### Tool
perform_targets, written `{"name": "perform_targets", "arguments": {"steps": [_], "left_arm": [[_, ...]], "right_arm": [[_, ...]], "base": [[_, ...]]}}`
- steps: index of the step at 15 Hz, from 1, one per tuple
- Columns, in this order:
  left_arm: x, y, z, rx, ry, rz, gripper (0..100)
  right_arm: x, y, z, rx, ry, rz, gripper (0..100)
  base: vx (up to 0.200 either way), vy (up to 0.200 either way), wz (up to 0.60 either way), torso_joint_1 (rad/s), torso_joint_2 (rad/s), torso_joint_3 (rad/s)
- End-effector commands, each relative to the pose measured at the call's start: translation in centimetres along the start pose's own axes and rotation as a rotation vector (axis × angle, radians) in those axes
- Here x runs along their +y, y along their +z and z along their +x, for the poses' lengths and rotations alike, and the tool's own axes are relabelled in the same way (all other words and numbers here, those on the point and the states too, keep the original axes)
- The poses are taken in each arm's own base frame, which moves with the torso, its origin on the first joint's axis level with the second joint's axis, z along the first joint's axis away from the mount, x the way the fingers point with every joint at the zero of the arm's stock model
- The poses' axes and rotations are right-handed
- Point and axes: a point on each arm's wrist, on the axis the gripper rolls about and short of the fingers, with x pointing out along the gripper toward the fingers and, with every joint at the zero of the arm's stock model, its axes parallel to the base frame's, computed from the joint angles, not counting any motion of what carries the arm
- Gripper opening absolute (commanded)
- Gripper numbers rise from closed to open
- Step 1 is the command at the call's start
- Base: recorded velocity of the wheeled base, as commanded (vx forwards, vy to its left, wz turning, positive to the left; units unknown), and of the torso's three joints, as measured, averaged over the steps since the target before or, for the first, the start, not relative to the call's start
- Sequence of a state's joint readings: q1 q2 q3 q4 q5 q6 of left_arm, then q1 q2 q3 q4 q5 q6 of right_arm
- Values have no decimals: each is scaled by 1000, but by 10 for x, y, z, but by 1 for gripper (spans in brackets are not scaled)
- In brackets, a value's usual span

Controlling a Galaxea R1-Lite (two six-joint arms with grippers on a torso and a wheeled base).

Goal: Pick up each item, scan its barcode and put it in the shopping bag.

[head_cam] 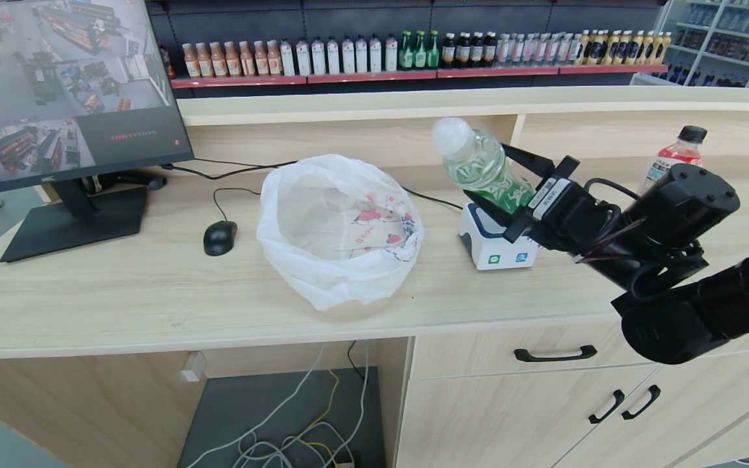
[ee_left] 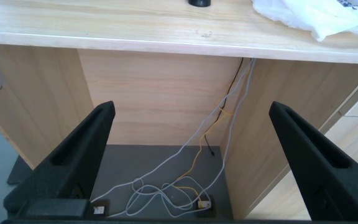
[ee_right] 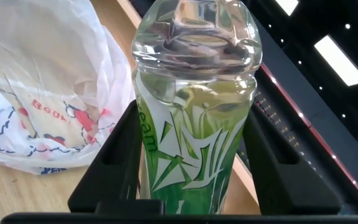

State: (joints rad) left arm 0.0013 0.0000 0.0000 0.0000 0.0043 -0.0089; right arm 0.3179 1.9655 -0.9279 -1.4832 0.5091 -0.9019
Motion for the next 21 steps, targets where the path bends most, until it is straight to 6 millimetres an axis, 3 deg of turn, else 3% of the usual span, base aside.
{"name": "perform_targets", "arguments": {"steps": [1,9,21], "left_arm": [[0,0,0,0,1,0,100],[0,0,0,0,1,0,100],[0,0,0,0,1,0,100]], "right_arm": [[1,-1,-1,-12,14,-5,0],[4,-7,-6,-69,65,-34,0],[1,-42,-21,-48,112,-74,0]], "base": [[0,0,0,0,0,0],[0,0,0,0,0,0],[0,0,0,0,0,0]]}}
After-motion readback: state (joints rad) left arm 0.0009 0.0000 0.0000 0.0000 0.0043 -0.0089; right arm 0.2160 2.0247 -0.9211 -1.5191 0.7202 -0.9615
